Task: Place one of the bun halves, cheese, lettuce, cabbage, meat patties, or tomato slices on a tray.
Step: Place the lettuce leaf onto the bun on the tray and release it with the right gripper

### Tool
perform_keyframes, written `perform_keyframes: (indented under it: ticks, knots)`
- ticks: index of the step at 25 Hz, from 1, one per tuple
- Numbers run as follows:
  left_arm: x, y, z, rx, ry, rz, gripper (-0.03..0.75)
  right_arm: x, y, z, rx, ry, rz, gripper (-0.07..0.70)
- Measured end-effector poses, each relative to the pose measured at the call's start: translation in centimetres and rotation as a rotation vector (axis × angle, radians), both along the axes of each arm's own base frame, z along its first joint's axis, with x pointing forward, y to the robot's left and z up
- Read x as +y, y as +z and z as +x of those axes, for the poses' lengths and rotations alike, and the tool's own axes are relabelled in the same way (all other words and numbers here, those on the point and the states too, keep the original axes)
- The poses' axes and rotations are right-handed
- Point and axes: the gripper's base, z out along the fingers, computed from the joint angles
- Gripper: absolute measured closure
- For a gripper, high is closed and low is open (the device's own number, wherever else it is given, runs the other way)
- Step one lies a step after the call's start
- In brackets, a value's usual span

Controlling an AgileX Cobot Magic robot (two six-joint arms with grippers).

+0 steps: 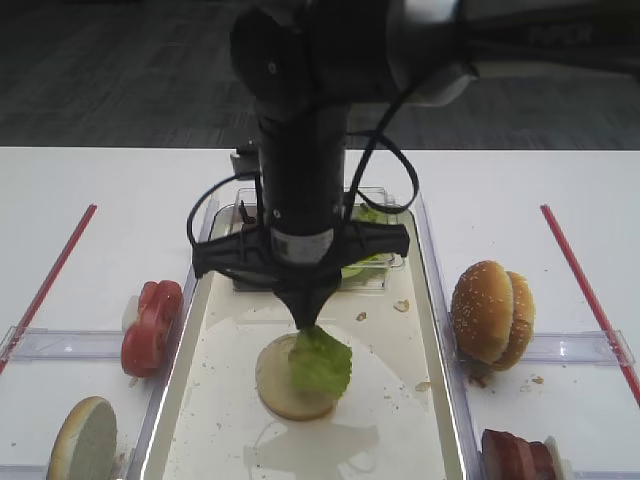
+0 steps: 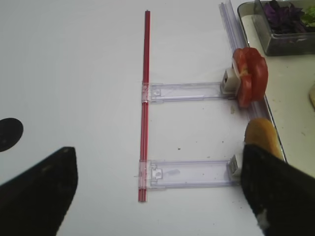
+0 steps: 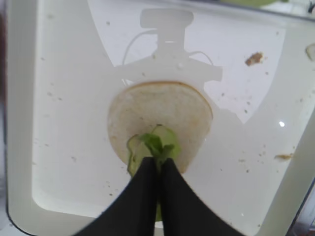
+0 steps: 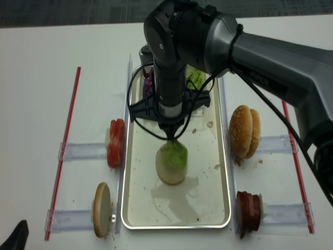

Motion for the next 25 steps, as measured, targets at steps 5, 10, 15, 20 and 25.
perform_keyframes:
  ticks: [5, 10, 15, 20, 25]
  knots:
    - [0.0, 0.0, 0.0, 0.0, 0.0, 0.0, 0.098, -0.4, -2.2, -1.1, 0.047, -0.006, -0.01, 0.582]
    - [0.0, 0.0, 0.0, 0.0, 0.0, 0.0, 0.098, -0.2, -2.6, -1.2, 0.025, -0.003, 0.032, 0.582]
    - [0.0, 0.0, 0.0, 0.0, 0.0, 0.0, 0.098, 0.0, -2.5, -1.0, -0.004, 0.015, 0.056, 0.582]
    - [0.0, 0.0, 0.0, 0.0, 0.0, 0.0, 0.098, 0.0, -2.5, -0.5, -0.031, 0.032, 0.081, 0.582]
    - [0.0, 0.0, 0.0, 0.0, 0.0, 0.0, 0.098, 0.2, -4.1, -0.3, -0.003, 0.038, 0.059, 0.582]
